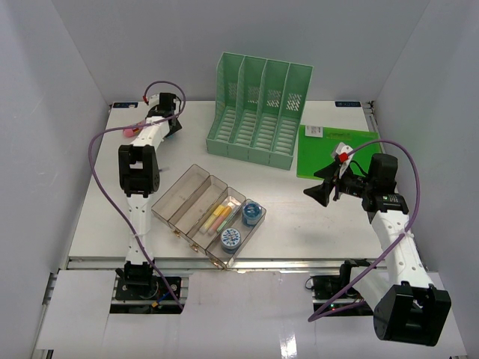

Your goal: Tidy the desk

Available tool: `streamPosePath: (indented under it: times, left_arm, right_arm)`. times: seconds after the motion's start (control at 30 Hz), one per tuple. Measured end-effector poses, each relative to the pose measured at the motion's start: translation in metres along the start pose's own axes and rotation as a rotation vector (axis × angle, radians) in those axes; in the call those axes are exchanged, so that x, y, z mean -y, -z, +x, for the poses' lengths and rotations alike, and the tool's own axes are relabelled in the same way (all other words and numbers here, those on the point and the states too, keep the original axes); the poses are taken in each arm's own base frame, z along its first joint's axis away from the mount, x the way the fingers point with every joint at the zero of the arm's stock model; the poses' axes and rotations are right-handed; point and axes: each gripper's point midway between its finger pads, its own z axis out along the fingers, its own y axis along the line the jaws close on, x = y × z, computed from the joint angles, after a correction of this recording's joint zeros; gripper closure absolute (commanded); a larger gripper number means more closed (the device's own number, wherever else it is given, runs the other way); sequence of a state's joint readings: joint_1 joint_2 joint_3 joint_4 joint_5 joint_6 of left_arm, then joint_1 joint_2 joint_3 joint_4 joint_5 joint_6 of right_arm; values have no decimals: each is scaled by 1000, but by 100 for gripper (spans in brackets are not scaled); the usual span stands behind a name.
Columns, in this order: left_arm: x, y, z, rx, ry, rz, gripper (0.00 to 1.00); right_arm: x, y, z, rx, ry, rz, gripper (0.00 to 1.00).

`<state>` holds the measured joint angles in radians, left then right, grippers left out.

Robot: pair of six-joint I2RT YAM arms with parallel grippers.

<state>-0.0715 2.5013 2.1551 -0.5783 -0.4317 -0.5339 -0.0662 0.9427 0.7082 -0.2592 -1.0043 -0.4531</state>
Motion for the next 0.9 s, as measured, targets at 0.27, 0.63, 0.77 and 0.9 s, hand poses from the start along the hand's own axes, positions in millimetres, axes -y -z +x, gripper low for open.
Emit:
streamPosePath:
  times: [0.27,0.63,0.77,0.9]
  left_arm:
    - [-3,-5,-3,19,-12,-8,75]
    - [-4,18,16,-39,-51,140,100]
    - [-9,60,35,-110,-78,237,100]
    - [-2,129,19,-94,-84,420,100]
  right_arm:
    - [1,0,1,-4,-1,6,21]
    - [3,0,2,-9,3,13,21]
    - [4,0,2,-10,7,17,21]
    - [5,1,2,-10,10,21,21]
